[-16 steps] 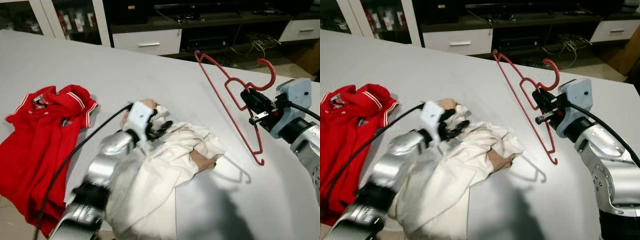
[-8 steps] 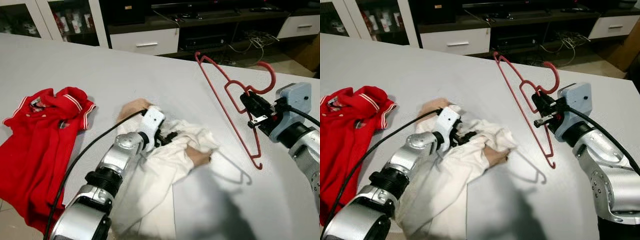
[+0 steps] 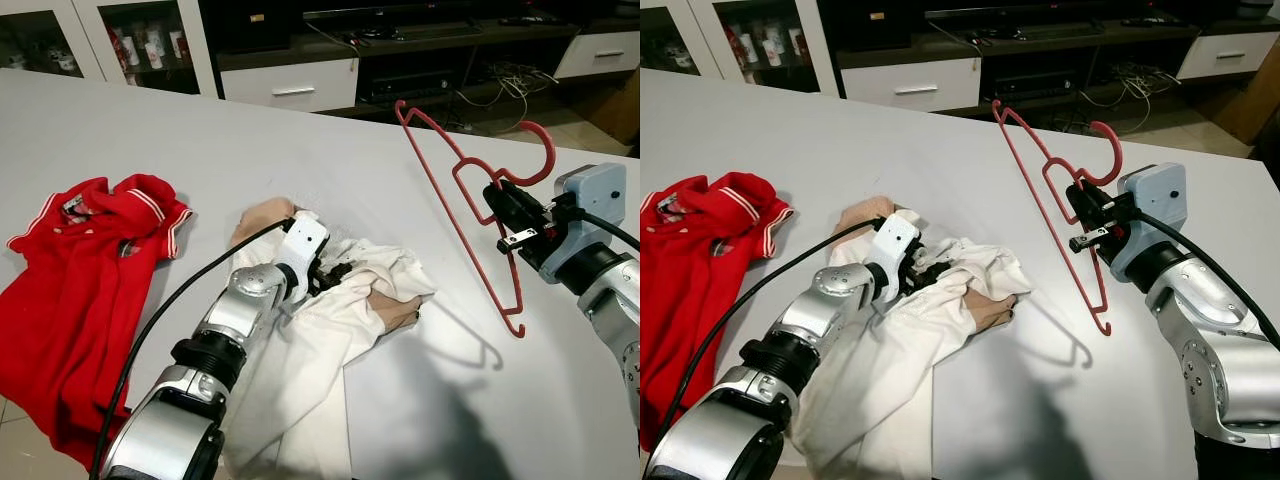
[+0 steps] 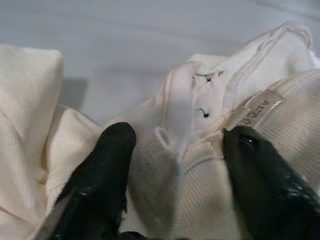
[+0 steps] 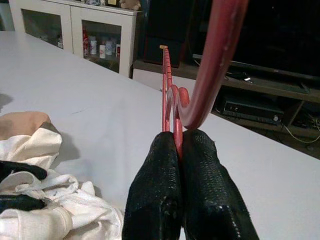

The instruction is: Hang hanger

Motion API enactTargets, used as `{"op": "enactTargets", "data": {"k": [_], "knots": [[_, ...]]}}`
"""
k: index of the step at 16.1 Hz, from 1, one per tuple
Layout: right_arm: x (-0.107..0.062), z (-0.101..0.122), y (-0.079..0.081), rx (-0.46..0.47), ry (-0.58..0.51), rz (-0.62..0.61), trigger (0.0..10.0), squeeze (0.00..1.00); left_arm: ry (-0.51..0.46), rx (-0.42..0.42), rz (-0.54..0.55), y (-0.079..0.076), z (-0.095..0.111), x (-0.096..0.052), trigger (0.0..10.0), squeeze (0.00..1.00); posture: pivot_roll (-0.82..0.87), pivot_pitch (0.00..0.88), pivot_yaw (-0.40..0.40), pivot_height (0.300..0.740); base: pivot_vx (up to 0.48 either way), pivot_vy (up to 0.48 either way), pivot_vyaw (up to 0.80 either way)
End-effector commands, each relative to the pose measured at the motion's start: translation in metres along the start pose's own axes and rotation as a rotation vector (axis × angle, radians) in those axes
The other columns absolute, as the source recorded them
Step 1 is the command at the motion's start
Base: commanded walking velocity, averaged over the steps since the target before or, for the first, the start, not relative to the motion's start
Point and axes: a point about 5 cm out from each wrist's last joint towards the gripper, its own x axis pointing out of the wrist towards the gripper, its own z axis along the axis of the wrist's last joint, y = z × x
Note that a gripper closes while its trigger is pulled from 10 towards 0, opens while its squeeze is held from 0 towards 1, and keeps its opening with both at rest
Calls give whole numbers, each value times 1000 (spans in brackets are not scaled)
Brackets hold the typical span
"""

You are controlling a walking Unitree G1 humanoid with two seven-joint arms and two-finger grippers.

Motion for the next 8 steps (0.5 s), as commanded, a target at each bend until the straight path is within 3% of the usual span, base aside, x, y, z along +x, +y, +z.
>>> {"op": "enactTargets", "data": {"k": [1, 8], "knots": [[1, 4, 0, -7, -10, 7, 10000, 0, 108, -62, 9, 0, -30, -5, 0, 0, -6, 113, 29, 740, 0, 0, 0], [0, 5, -5, -21, -4, 4, 10000, 0, 37, -94, 41, 14, -25, -13, 0, 0, -10, 110, 16, 740, 0, 0, 0]]}}
